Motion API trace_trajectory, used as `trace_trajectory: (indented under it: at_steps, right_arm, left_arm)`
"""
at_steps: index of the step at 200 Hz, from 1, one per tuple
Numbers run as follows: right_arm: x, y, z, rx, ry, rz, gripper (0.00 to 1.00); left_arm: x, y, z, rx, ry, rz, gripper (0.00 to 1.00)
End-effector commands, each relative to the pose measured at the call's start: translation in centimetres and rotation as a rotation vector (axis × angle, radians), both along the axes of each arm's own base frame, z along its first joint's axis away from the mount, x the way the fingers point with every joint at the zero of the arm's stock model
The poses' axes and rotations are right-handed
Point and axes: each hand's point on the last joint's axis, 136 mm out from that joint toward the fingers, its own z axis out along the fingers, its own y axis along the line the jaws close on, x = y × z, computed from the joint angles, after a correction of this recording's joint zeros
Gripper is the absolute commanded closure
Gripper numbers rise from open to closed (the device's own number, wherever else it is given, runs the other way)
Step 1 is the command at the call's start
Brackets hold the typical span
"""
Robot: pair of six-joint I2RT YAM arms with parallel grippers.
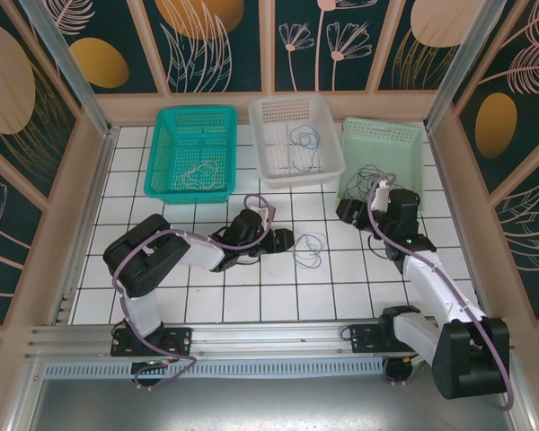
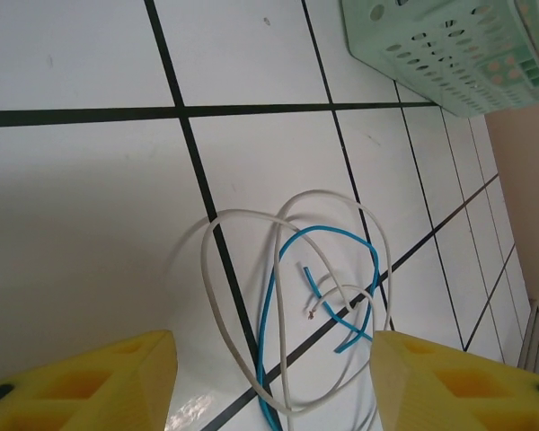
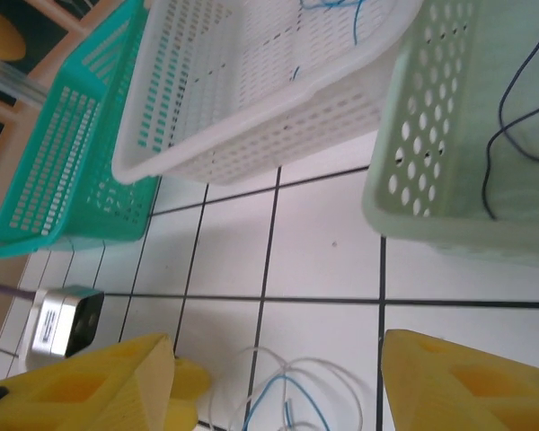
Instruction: Untangle the cables
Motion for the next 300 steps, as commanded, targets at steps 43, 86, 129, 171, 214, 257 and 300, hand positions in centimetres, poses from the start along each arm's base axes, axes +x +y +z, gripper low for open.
trace_trajectory:
  at_steps: [43, 86, 129, 171, 214, 257, 300]
  right_arm:
    - [-0.8, 0.4, -1.1, -0.030, -0.030, 0.015, 0.37]
    - [-0.6, 0.3, -0.9, -0.032, -0.041, 0.007, 0.36]
    - [-0.9, 0.2, -1.5, -0.026, -0.015, 0.000, 0.36]
    - [-2.5, 2.3, -2.7, 0.001, -0.003, 0.090, 0.39]
    - [-4.0, 5.0, -3.1, -0.057, -0.034, 0.197, 0.43]
    - [-3.4, 5.2, -2.9, -0.057, -0.073, 0.181, 0.45]
    - [-2.4, 4.3, -5.3, -0.113, 0.041, 0.101, 0.48]
  left_arm:
    - [-0.3, -0.8, -2.8, 0.025, 0.083, -0.021, 0.62]
    - [-0.2, -1.1, -2.5, 0.031, 0.064, -0.040, 0.86]
    - [0.2, -1.1, -1.0, 0.023, 0.000, -0.046, 1.00]
    - [0.7, 0.4, 2.3, 0.038, -0.131, -0.010, 1.00]
    - [1.6, 1.7, 7.0, 0.084, -0.291, 0.014, 1.00]
    - [1.5, 2.1, 9.7, 0.079, -0.357, 0.006, 1.00]
    - [1.6, 3.3, 10.9, 0.092, -0.397, 0.052, 1.00]
